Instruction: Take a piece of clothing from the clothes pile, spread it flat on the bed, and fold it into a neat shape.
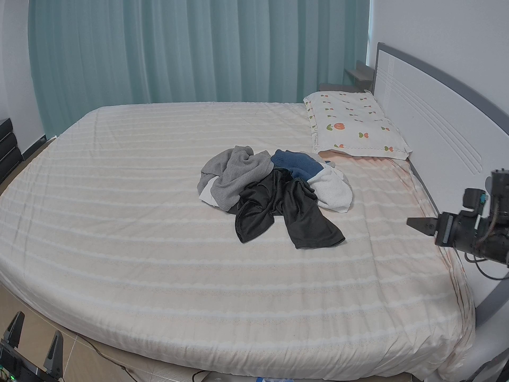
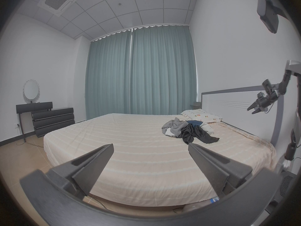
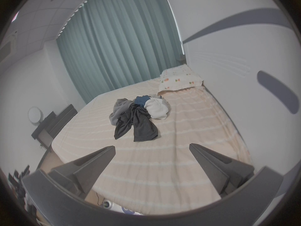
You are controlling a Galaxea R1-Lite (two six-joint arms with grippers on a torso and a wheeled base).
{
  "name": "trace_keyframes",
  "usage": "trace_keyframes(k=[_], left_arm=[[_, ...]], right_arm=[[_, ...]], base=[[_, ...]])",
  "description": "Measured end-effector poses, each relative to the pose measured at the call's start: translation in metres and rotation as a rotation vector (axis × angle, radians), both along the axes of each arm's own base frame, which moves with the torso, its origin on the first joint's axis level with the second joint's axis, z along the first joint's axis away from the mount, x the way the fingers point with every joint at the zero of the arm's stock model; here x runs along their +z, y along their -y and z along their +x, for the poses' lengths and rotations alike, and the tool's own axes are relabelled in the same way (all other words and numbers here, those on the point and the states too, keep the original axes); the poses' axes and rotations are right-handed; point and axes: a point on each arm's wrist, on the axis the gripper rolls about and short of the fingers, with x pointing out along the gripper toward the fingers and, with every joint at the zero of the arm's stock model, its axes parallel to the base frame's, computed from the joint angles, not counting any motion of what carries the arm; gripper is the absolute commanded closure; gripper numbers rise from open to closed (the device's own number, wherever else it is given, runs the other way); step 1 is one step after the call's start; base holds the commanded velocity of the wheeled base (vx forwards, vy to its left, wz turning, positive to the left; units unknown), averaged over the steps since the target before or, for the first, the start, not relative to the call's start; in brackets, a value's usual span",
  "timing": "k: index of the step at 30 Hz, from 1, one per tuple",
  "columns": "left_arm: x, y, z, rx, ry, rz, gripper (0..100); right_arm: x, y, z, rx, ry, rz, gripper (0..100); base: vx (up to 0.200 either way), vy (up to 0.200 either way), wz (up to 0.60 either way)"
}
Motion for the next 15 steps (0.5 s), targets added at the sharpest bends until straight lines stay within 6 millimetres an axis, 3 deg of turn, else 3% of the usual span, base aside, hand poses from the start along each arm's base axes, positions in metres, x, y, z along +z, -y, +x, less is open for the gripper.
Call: trace_keyframes(k=[11, 15], left_arm=[[0.000, 0.000, 0.000, 0.000, 0.001, 0.000, 0], [0.000, 0.000, 0.000, 0.000, 0.000, 0.000, 0]], right_arm=[[-0.063, -0.044, 0.138, -0.110, -0.144, 0.158, 0], [-0.089, -0.064, 0.174, -0.137, -0.184, 0.213, 0]], base=[[0.000, 0.000, 0.00], [0.000, 0.000, 0.00]])
